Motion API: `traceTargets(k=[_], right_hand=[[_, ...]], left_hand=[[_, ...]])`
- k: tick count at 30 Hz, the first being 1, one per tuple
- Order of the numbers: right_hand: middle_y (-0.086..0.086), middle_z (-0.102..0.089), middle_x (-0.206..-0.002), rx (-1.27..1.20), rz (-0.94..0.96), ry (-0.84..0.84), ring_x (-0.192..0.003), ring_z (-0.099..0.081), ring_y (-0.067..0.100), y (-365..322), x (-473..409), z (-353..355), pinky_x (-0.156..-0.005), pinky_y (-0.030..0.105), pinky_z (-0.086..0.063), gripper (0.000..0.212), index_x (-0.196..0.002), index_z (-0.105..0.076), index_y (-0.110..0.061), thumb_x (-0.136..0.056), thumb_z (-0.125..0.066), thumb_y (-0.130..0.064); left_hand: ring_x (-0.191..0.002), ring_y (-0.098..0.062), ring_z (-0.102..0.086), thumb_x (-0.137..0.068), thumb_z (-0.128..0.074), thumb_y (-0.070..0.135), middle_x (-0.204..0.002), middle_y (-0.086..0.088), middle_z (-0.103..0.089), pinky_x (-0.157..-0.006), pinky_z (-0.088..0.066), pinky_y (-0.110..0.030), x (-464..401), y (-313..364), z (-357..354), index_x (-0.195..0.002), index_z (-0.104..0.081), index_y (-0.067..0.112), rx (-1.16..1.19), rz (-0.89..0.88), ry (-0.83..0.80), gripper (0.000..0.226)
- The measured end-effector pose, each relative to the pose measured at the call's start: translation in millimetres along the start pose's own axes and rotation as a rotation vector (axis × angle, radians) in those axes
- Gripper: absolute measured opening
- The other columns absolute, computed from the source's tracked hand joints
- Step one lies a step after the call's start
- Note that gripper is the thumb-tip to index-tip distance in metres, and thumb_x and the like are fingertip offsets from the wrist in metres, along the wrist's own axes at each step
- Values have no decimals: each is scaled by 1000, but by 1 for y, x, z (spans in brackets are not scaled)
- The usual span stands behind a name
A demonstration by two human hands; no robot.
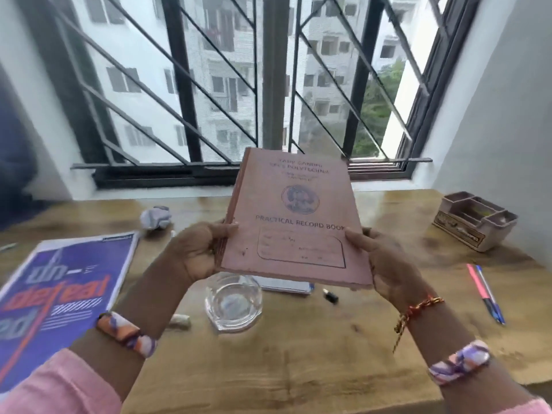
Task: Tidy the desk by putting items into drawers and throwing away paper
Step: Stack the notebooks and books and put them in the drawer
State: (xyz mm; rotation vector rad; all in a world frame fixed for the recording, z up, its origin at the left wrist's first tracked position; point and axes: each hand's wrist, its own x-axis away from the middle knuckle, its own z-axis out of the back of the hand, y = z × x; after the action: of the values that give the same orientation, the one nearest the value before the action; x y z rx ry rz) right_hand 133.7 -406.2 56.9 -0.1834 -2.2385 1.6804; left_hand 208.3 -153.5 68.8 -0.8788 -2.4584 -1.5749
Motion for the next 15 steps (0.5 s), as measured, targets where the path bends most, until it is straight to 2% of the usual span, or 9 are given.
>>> traceTargets(k=[3, 6, 8, 12, 15], right_hand=[[9, -71, -78, 13, 7, -105, -55, -69, 14, 8, 2, -63, -44, 23, -55, 8, -91, -60, -2, -90, -55, -9], [12, -70, -80, 94, 2, -163, -52, -68, 13, 26, 4, -128, -45, 23, -55, 15, -98, -58, 0, -89, -58, -12], [12, -69, -80, 146, -18, -222, -51, -67, 13, 46, 8, -173, -46, 23, -56, 12, -95, -60, -1, -89, -58, -12], [5, -69, -61, 148, -71, -336, -43, -64, 8, 89, 17, -253, -41, 19, -52, 6, -84, -57, -3, -89, -56, -6], [13, -67, -72, 167, -99, -399, -45, -65, 11, 120, 21, -302, -42, 20, -53, 5, -85, -57, 0, -88, -57, -3]], left_hand=[[-66, -30, -72, -93, -36, 1, -85, -20, -72, -58, -53, -57, 23, 14, 60, -97, -61, 1, 73, -24, 105, 25], [-67, -31, -72, -93, -37, 2, -91, -21, -70, -59, -51, -59, 51, 24, 122, -100, -60, 0, 154, -46, 218, 25], [-66, -32, -72, -94, -35, 2, -86, -21, -71, -56, -52, -57, 76, 30, 166, -103, -59, 0, 184, -78, 289, 26], [-61, -26, -72, -96, -30, 0, -74, -18, -73, -51, -55, -48, 124, 39, 242, -100, -58, 2, 186, -138, 393, 29], [-54, -24, -70, -97, -31, -1, -66, -16, -72, -47, -56, -41, 149, 45, 286, -94, -58, 0, 106, -123, 483, 27]])
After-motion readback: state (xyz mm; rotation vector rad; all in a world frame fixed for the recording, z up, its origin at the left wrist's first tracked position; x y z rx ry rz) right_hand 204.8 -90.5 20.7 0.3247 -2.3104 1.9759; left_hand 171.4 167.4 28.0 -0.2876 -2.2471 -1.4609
